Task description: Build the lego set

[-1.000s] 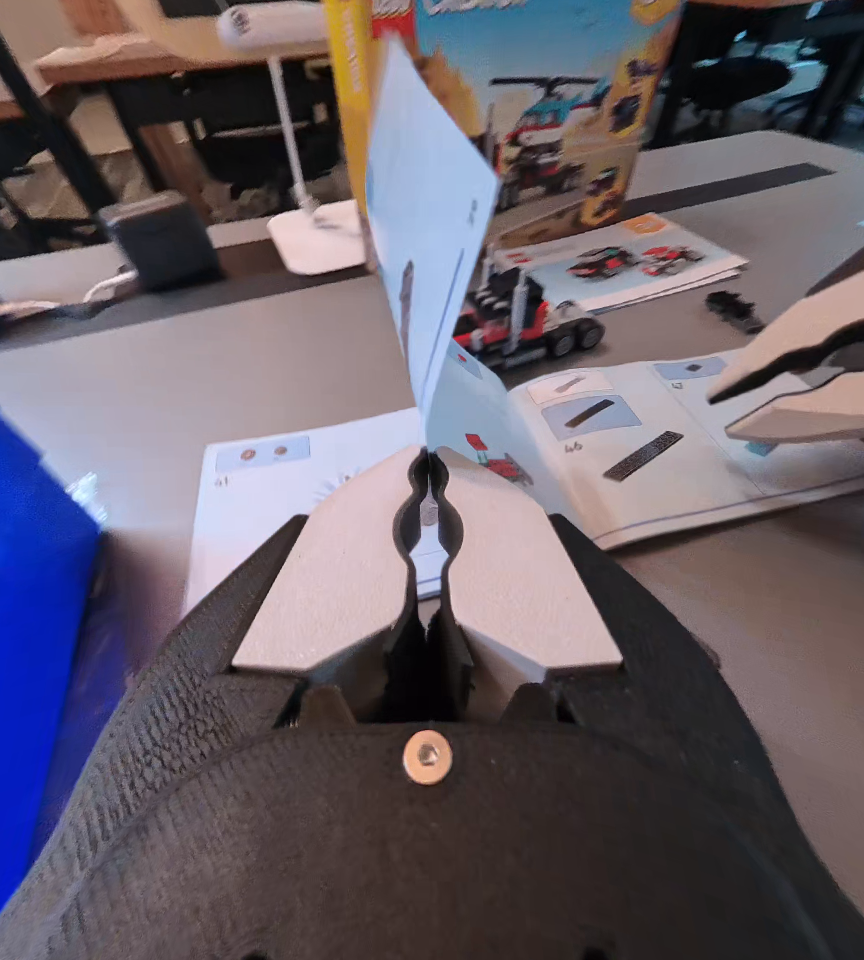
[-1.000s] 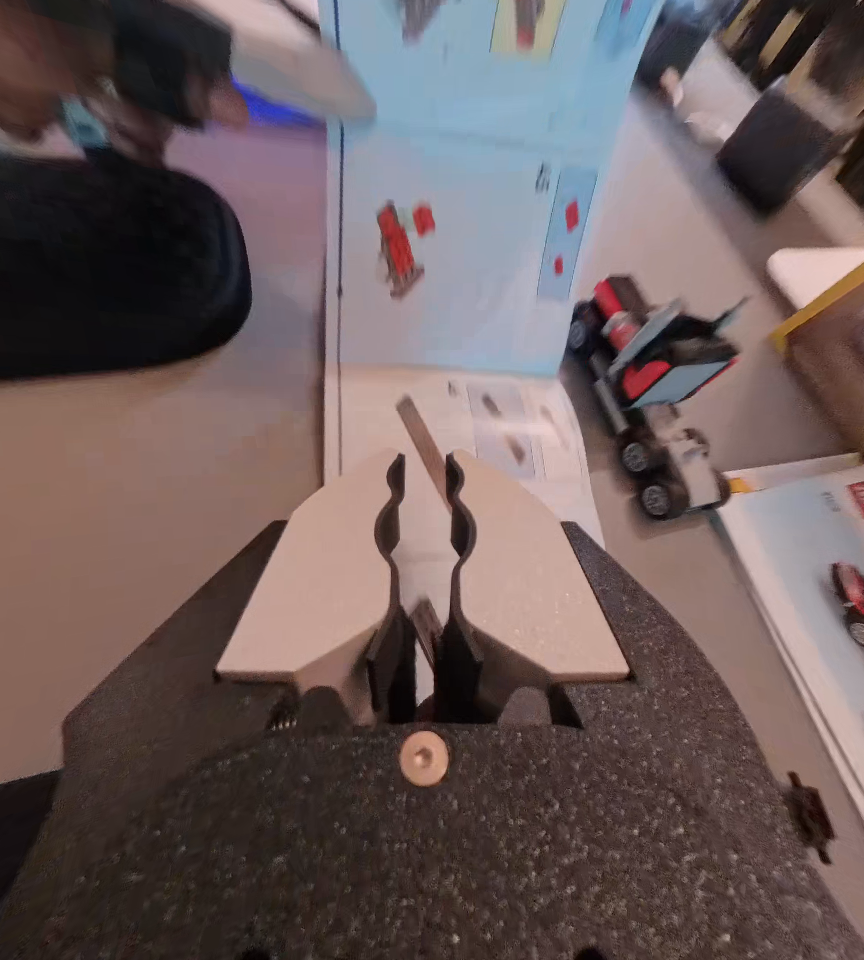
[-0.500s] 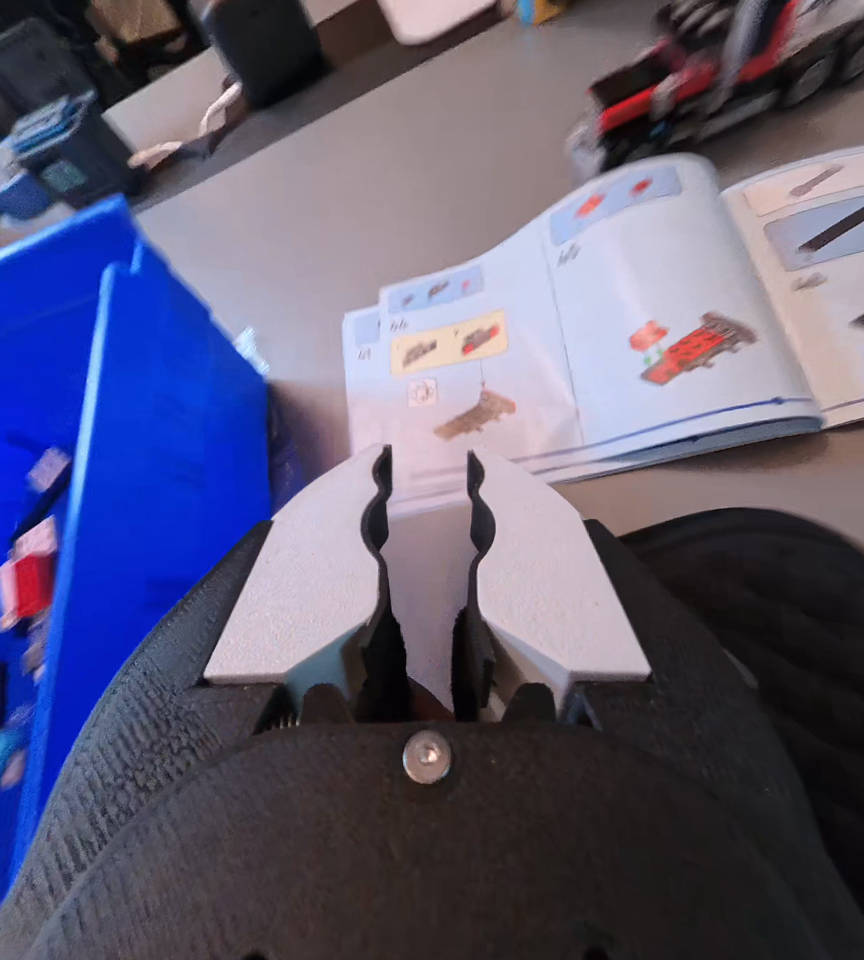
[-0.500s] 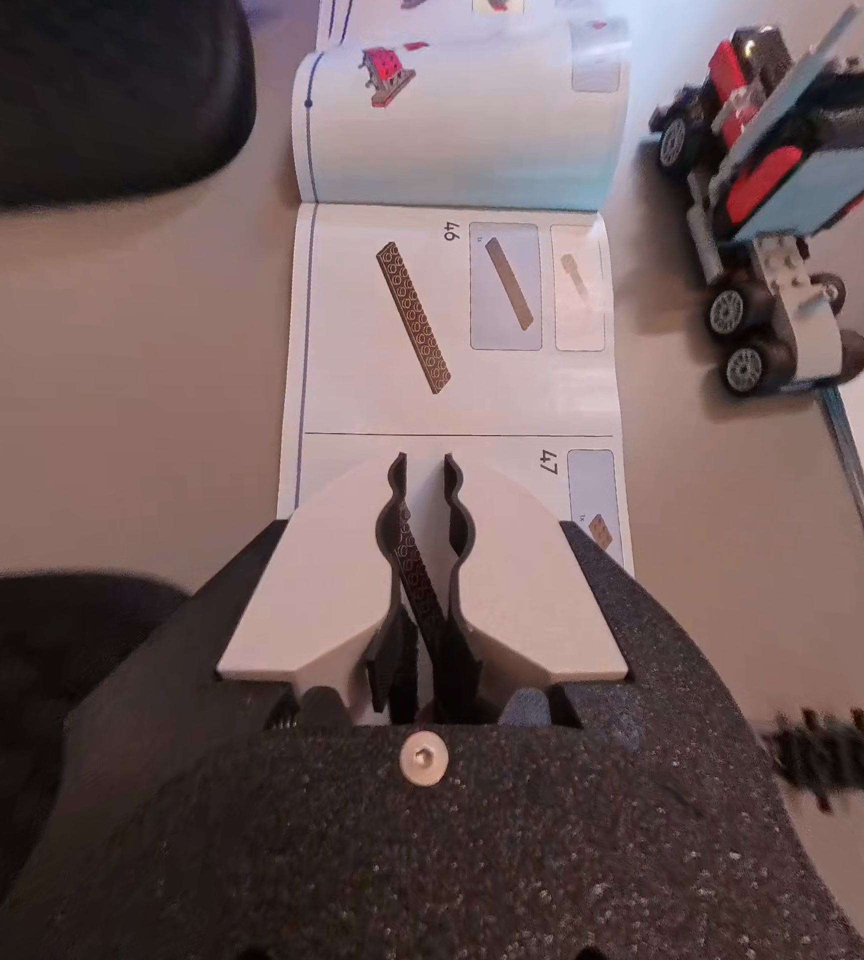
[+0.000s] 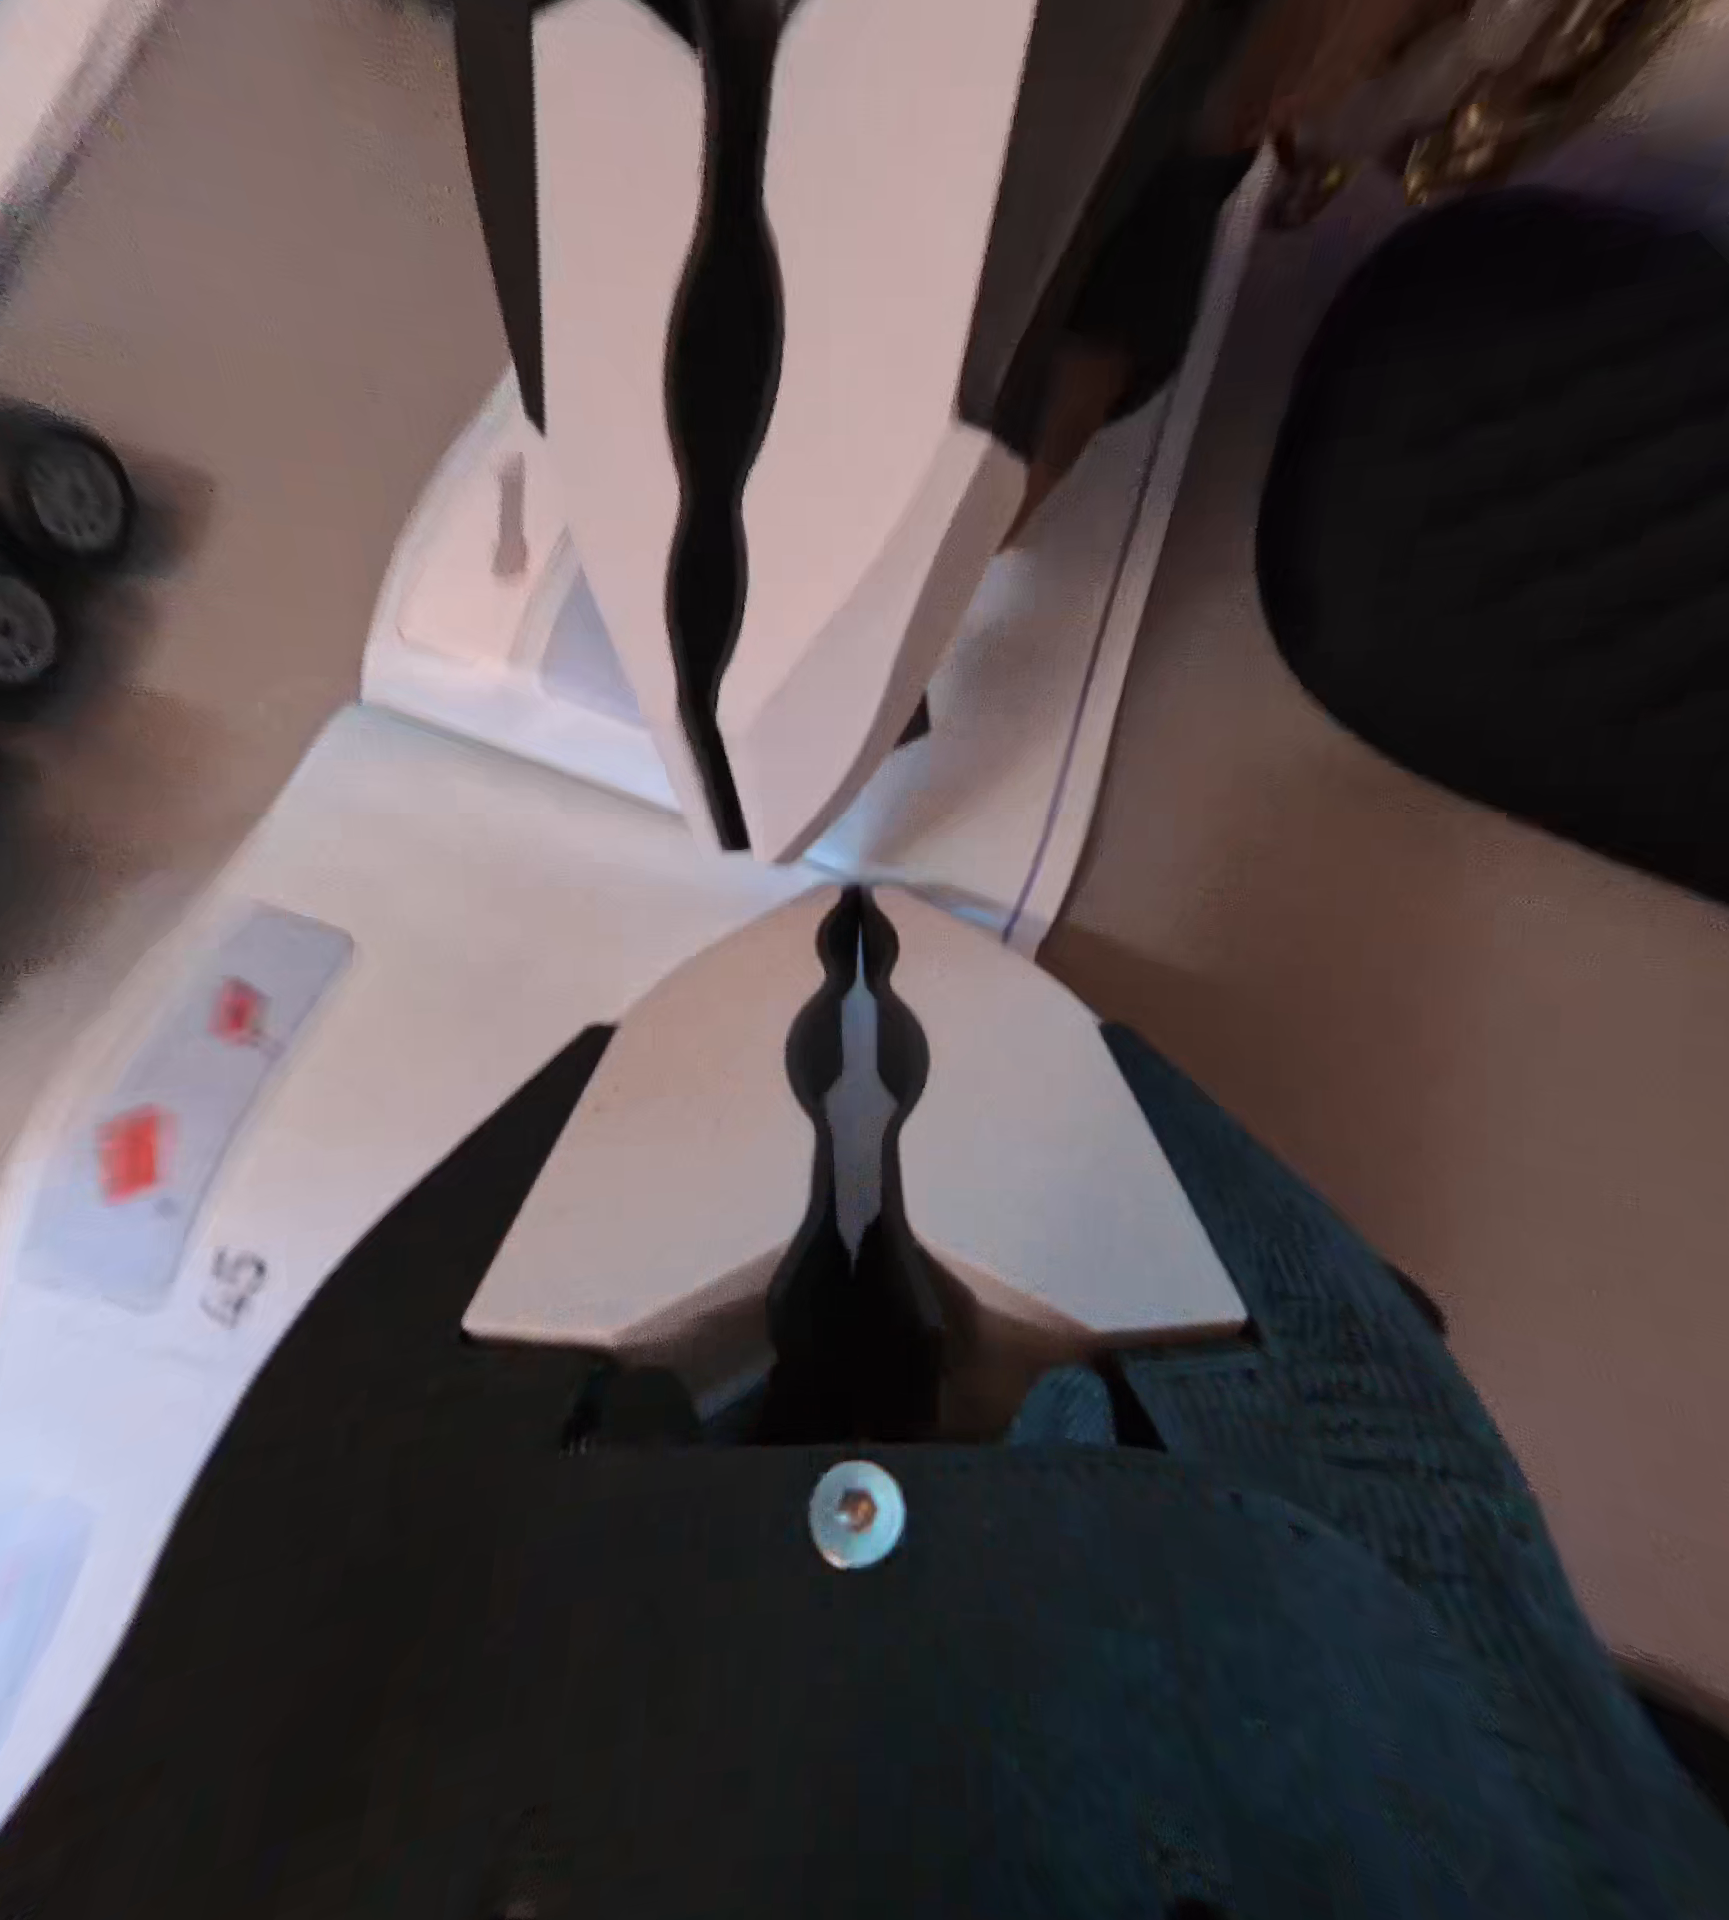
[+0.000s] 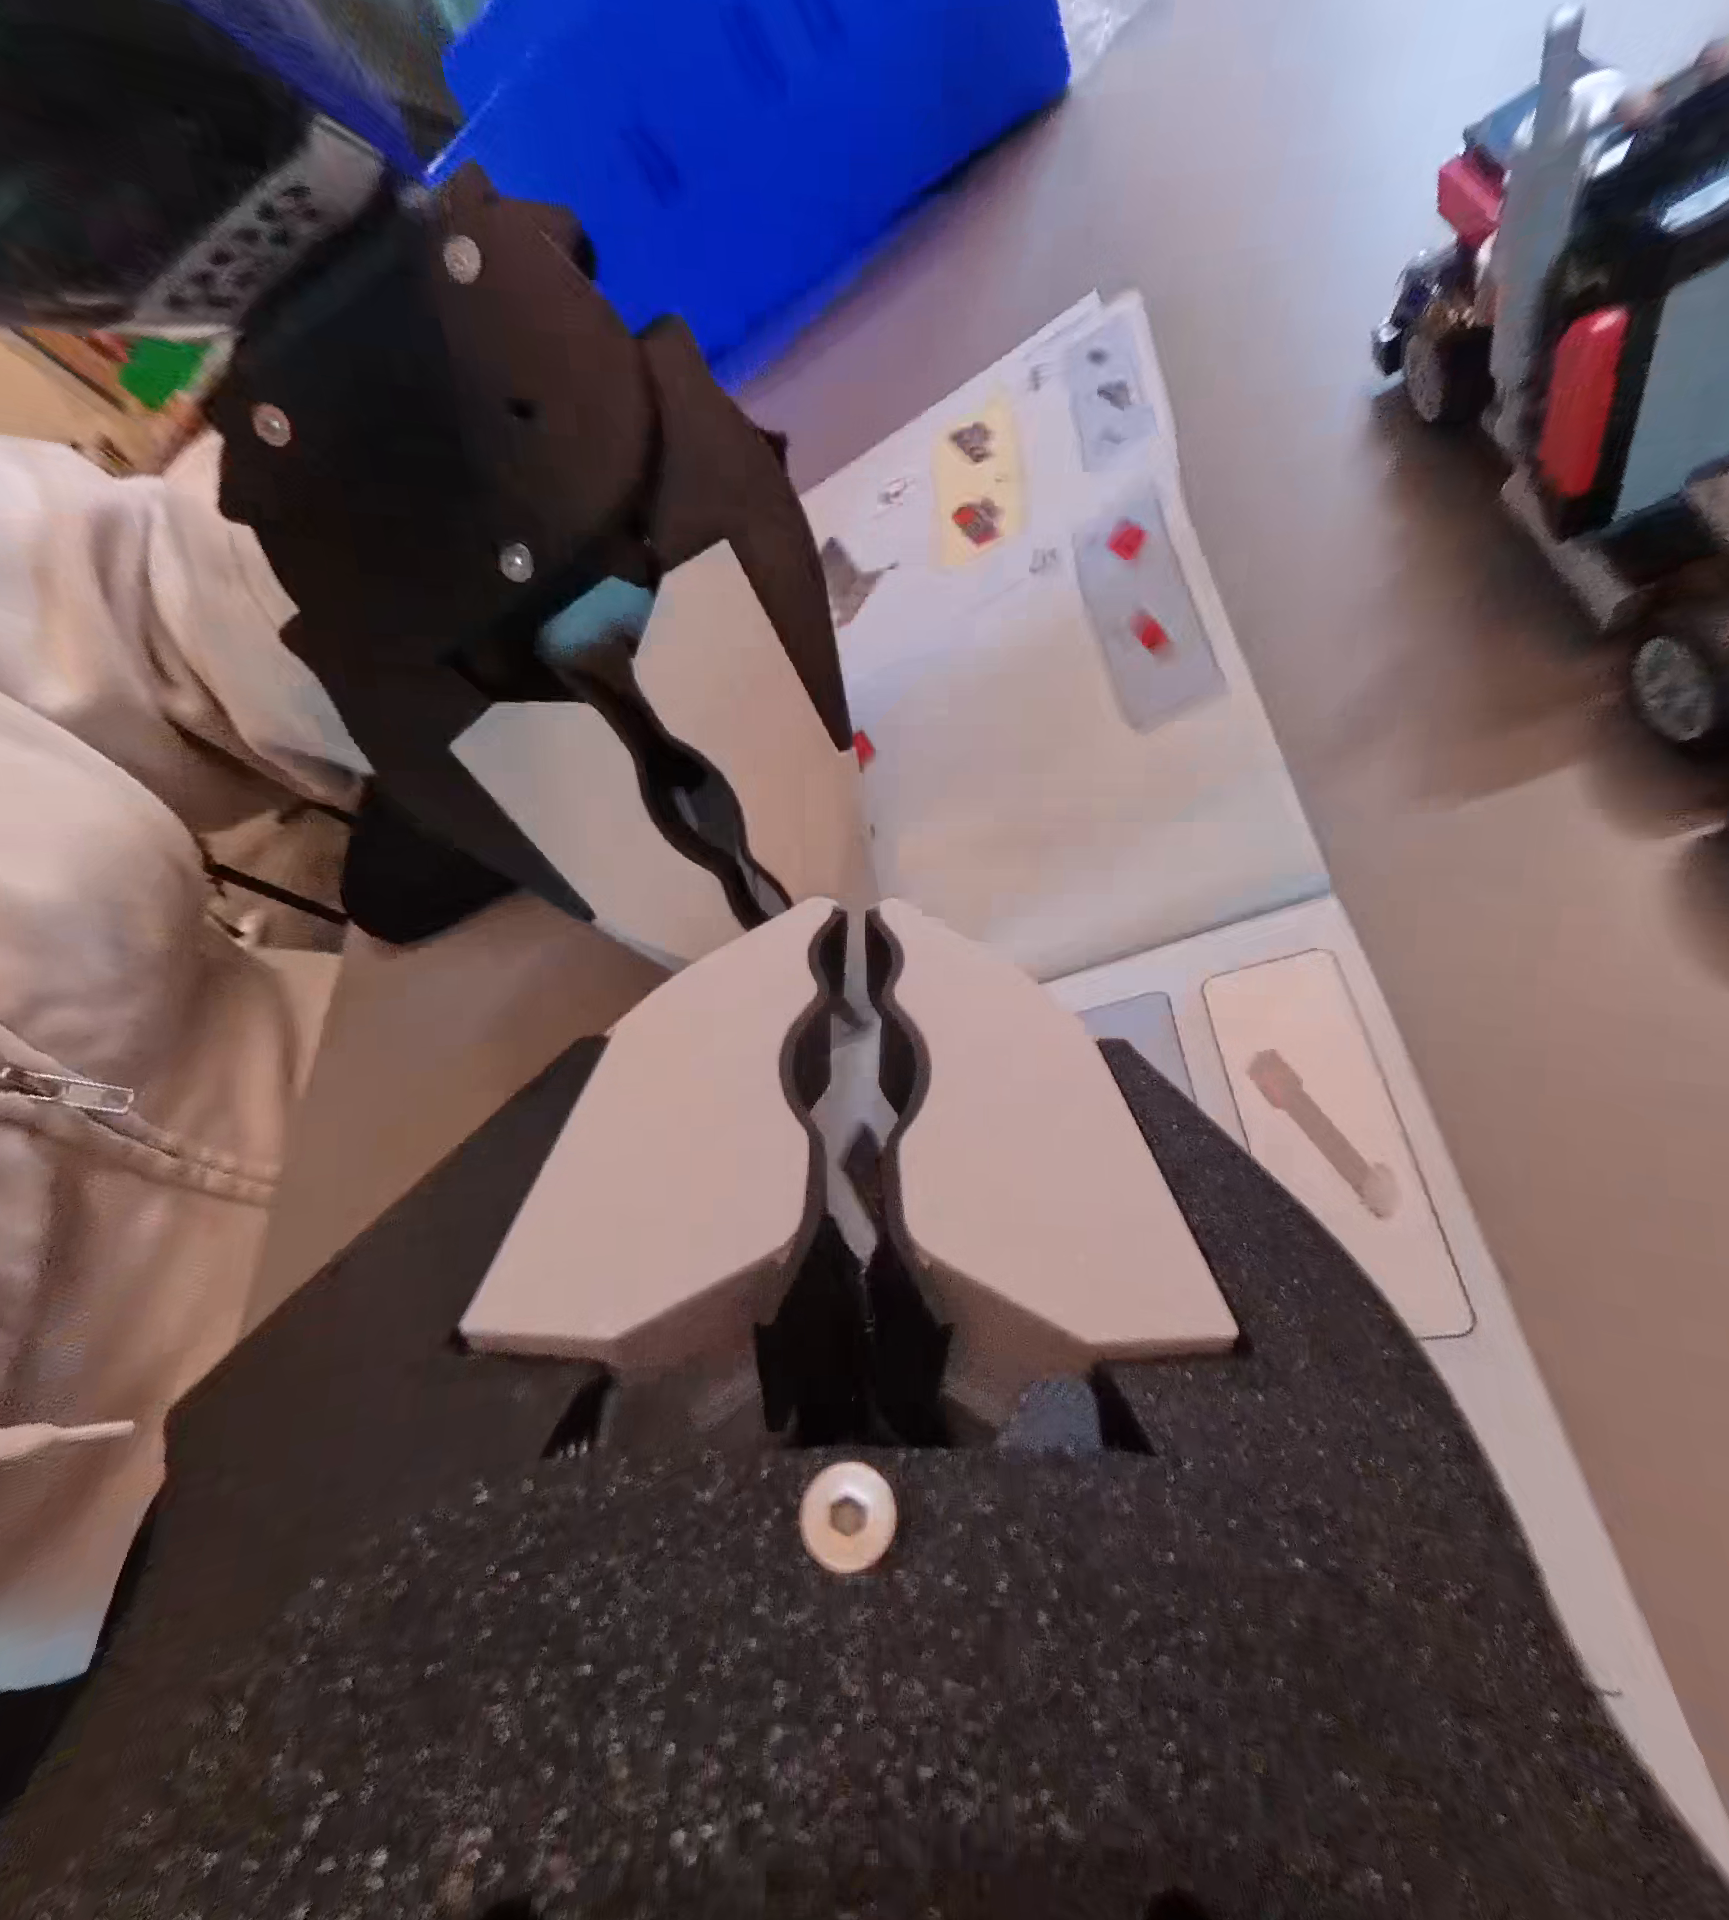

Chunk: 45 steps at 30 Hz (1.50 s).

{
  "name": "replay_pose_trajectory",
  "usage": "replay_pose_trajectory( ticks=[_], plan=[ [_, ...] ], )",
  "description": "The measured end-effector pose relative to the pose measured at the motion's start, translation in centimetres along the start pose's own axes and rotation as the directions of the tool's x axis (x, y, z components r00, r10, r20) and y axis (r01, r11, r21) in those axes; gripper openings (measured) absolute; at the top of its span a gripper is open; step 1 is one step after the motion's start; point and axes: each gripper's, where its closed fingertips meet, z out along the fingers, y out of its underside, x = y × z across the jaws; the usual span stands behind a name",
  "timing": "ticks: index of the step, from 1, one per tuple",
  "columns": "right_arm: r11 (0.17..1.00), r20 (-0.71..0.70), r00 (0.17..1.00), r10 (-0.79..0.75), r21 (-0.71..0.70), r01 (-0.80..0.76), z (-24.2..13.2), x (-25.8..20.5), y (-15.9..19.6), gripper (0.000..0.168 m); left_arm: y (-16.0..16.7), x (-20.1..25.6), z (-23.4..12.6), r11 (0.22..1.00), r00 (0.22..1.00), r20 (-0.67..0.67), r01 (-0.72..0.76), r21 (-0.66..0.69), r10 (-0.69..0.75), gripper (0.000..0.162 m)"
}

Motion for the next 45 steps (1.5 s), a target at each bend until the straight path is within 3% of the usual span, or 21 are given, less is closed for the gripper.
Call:
replay_pose_trajectory(
  ticks=[4, 11, 18, 20, 25, 27, 29, 33, 36, 39, 41, 43, 45],
  plan=[
    [0.999, -0.031, 0.999, 0.030, -0.043, -0.032, 0.5, 0.9, 0.9, 0.002, 0.6, -1.6, -1.0, 0.997, 0.993, 0.091, 0.065, 0.046, -0.069, 0.001],
    [0.983, -0.034, 0.999, -0.017, -0.184, 0.010, 1.4, 0.5, 2.5, 0.000, 1.1, -1.4, -0.8, 1.000, 0.993, 0.116, 0.012, 0.024, -0.015, 0.001],
    [0.981, -0.159, 0.975, 0.156, -0.088, -0.171, 0.7, 4.2, 0.2, 0.000, 1.2, -1.3, -0.8, 0.998, 0.996, 0.079, -0.047, 0.053, 0.043, 0.001],
    [0.982, -0.178, 0.970, 0.167, -0.061, -0.180, 0.7, 5.0, -0.4, 0.000, 1.2, -1.5, -0.8, 0.997, 0.995, 0.084, -0.056, 0.060, 0.051, 0.001],
    [0.993, -0.423, 0.898, 0.118, 0.053, -0.106, -1.9, 9.2, -1.7, 0.000, 1.2, -1.4, -0.8, 0.996, 0.995, 0.079, -0.066, 0.063, 0.061, 0.001],
    [0.996, -0.363, 0.929, 0.067, 0.074, -0.043, -2.0, 7.2, -2.3, 0.001, 1.2, -1.4, -0.9, 0.996, 0.996, 0.070, -0.062, 0.067, 0.058, 0.001],
    [0.997, -0.189, 0.982, 0.015, 0.082, 0.000, -1.2, 3.2, -2.5, 0.001, 1.1, -1.0, -1.0, 0.993, 0.997, 0.021, -0.074, 0.092, 0.073, 0.001],
    [0.989, 0.023, 0.997, 0.079, -0.129, -0.075, 1.1, -2.0, 1.8, 0.002, -1.7, -2.2, -4.8, 0.937, 0.994, -0.061, 0.102, 0.335, -0.086, 0.000],
    [0.959, 0.038, 0.992, 0.121, -0.261, -0.107, 2.2, -2.6, 4.3, 0.000, 0.7, -4.4, -5.0, 0.971, 0.995, 0.059, 0.068, 0.230, -0.083, 0.001],
    [0.960, 0.032, 0.993, 0.112, -0.260, -0.100, 2.1, -2.7, 4.4, 0.000, 3.2, -6.3, -4.0, 0.992, 0.983, 0.166, 0.061, 0.108, -0.079, 0.001],
    [0.964, 0.022, 0.998, 0.054, -0.261, -0.047, 2.0, -2.7, 4.5, 0.000, 1.1, -8.5, -7.2, 0.958, 0.955, 0.286, -0.006, 0.285, -0.079, 0.001],
    [0.968, 0.010, 0.998, -0.067, -0.242, 0.067, 1.6, -2.8, 3.9, 0.004, -1.5, -10.3, -12.4, 0.852, 0.933, 0.330, -0.051, 0.521, -0.146, 0.003],
    [0.990, -0.045, 0.990, -0.132, -0.058, 0.130, 1.1, -2.7, 0.6, 0.022, -1.8, -11.5, -15.4, 0.802, 0.934, 0.304, -0.034, 0.597, -0.187, 0.011]
  ],
)
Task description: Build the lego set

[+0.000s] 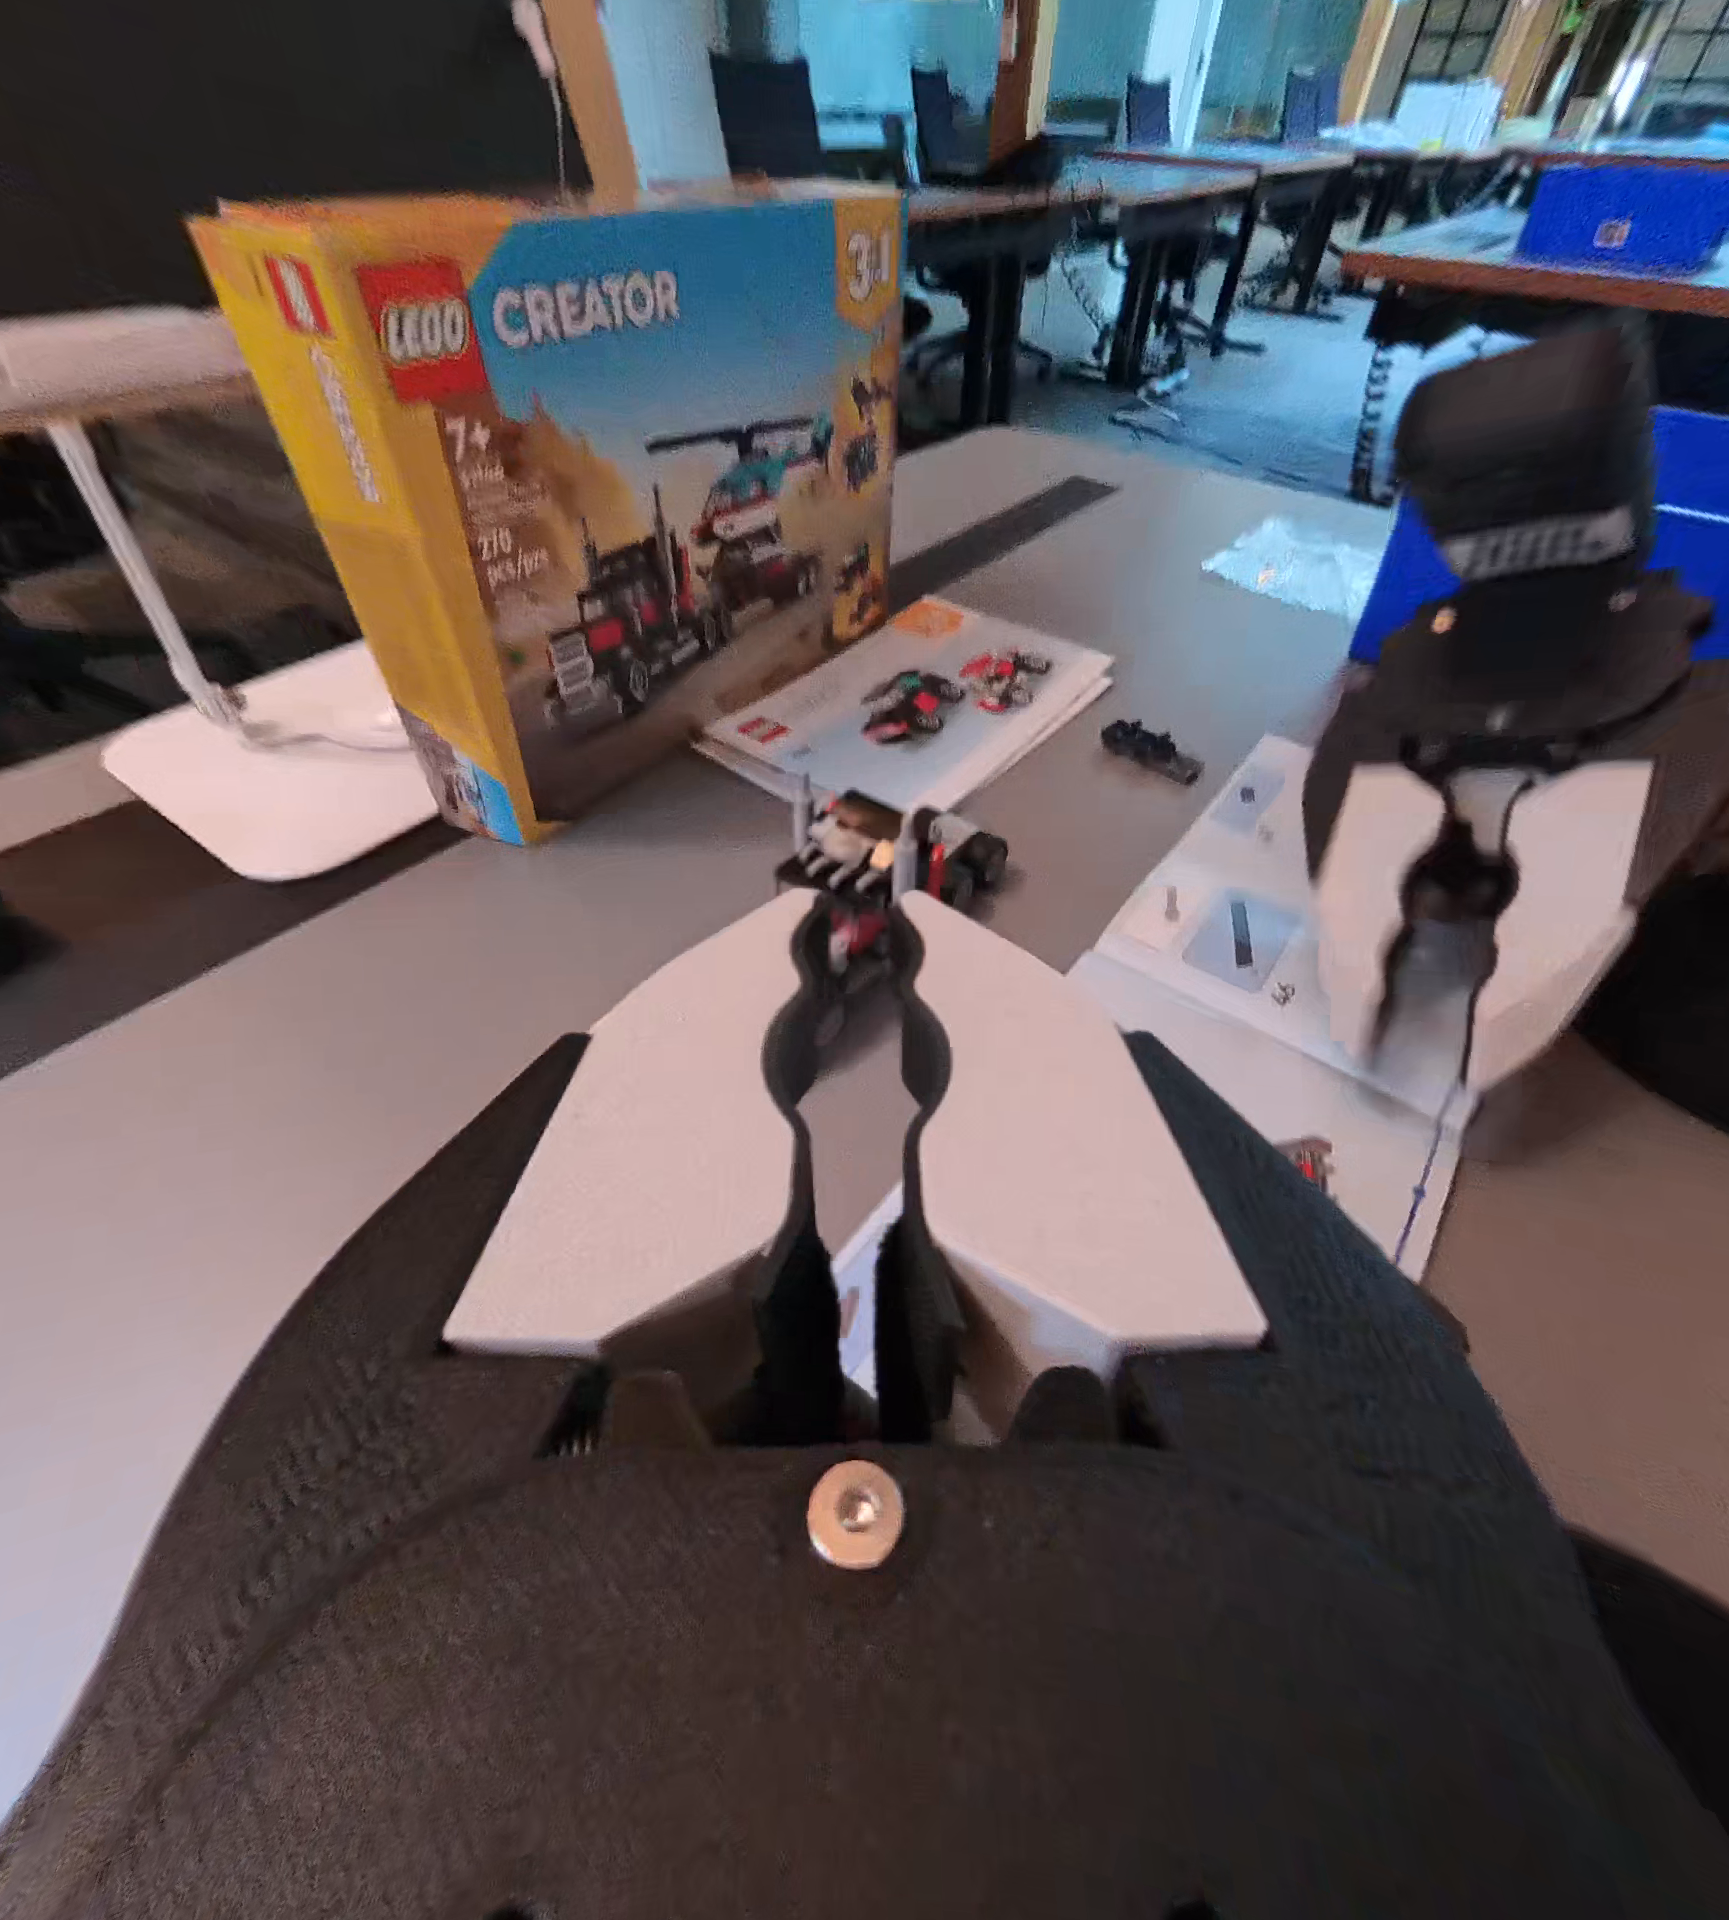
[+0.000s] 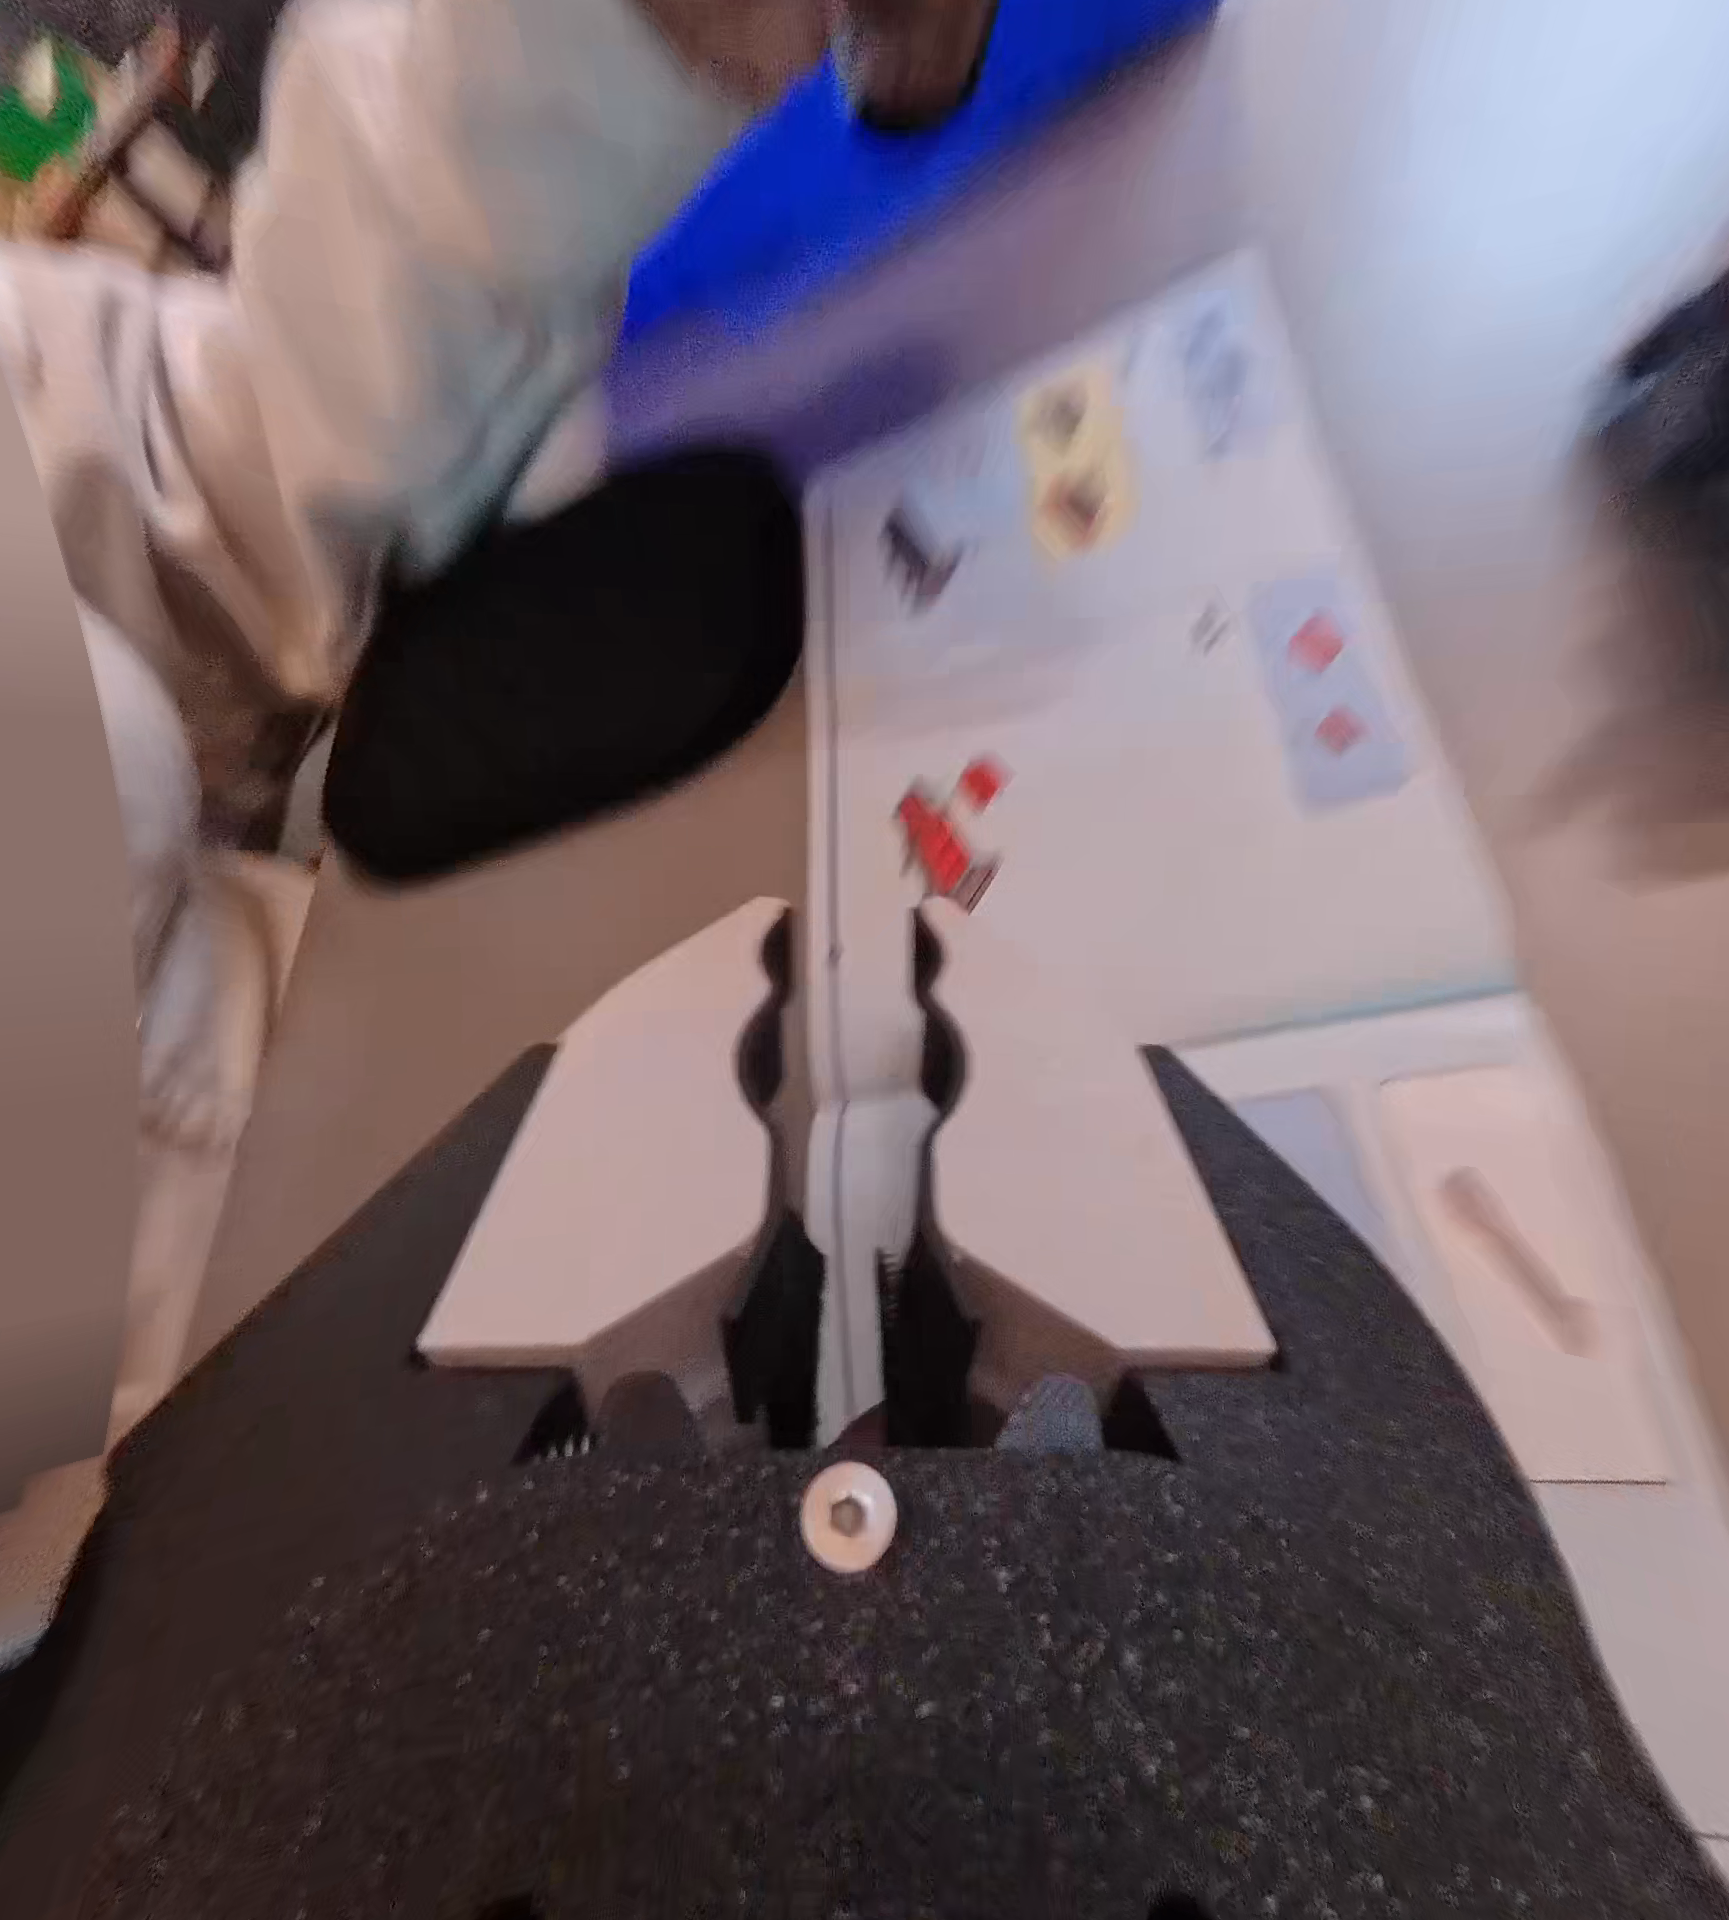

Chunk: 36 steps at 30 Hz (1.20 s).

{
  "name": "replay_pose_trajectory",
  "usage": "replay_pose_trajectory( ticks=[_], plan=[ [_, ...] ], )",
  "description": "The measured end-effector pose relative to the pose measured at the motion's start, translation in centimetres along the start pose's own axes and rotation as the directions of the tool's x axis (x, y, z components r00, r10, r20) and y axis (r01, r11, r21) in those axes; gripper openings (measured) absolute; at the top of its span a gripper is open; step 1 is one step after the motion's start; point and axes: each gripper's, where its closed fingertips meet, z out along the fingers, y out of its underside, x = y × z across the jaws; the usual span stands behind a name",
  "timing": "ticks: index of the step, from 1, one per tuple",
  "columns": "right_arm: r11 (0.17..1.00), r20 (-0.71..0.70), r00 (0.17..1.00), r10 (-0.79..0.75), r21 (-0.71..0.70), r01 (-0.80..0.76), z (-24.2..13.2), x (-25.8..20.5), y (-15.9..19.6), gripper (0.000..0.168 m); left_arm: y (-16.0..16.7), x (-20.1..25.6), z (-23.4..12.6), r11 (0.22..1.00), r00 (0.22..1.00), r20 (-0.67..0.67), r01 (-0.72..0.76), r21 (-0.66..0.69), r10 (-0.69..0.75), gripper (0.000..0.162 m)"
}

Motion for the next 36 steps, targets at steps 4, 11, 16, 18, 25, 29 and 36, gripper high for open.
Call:
replay_pose_trajectory(
  ticks=[4, 11, 16, 18, 25, 29, 36],
  plan=[
    [0.959, -0.289, 0.931, -0.224, 0.104, 0.263, -0.8, 2.2, -3.1, 0.049, 3.4, -1.9, 0.1, 0.988, 0.995, -0.026, 0.088, -0.127, -0.092, 0.025],
    [0.977, -0.328, 0.922, -0.207, -0.123, 0.175, 1.1, 4.5, 1.3, 0.045, 4.6, -3.7, 0.0, 0.968, 0.968, 0.029, 0.250, 0.007, -0.250, 0.025],
    [0.978, -0.334, 0.921, -0.201, -0.116, 0.171, 1.0, 4.6, 1.2, 0.042, 4.4, -3.8, -0.1, 0.976, 0.976, 0.037, 0.216, 0.033, -0.217, 0.025],
    [0.977, -0.342, 0.916, -0.209, -0.120, 0.178, 1.0, 4.6, 1.2, 0.041, 4.3, -3.8, -0.2, 0.980, 0.979, 0.047, 0.197, 0.041, -0.199, 0.025],
    [0.977, -0.333, 0.920, -0.206, -0.118, 0.177, 1.1, 4.6, 1.2, 0.043, 4.3, -3.6, -0.2, 0.978, 0.978, 0.027, 0.204, 0.036, -0.205, 0.025],
    [0.973, -0.317, 0.921, -0.225, -0.120, 0.196, 1.1, 4.2, 1.2, 0.049, 4.3, -3.7, -0.2, 0.976, 0.977, 0.027, 0.212, 0.042, -0.213, 0.025],
    [0.898, -0.545, 0.837, -0.034, 0.351, 0.265, -7.7, 5.9, -4.6, 0.088, 4.5, -3.5, -0.1, 0.976, 0.976, 0.012, 0.216, 0.028, -0.217, 0.026]
  ],
)
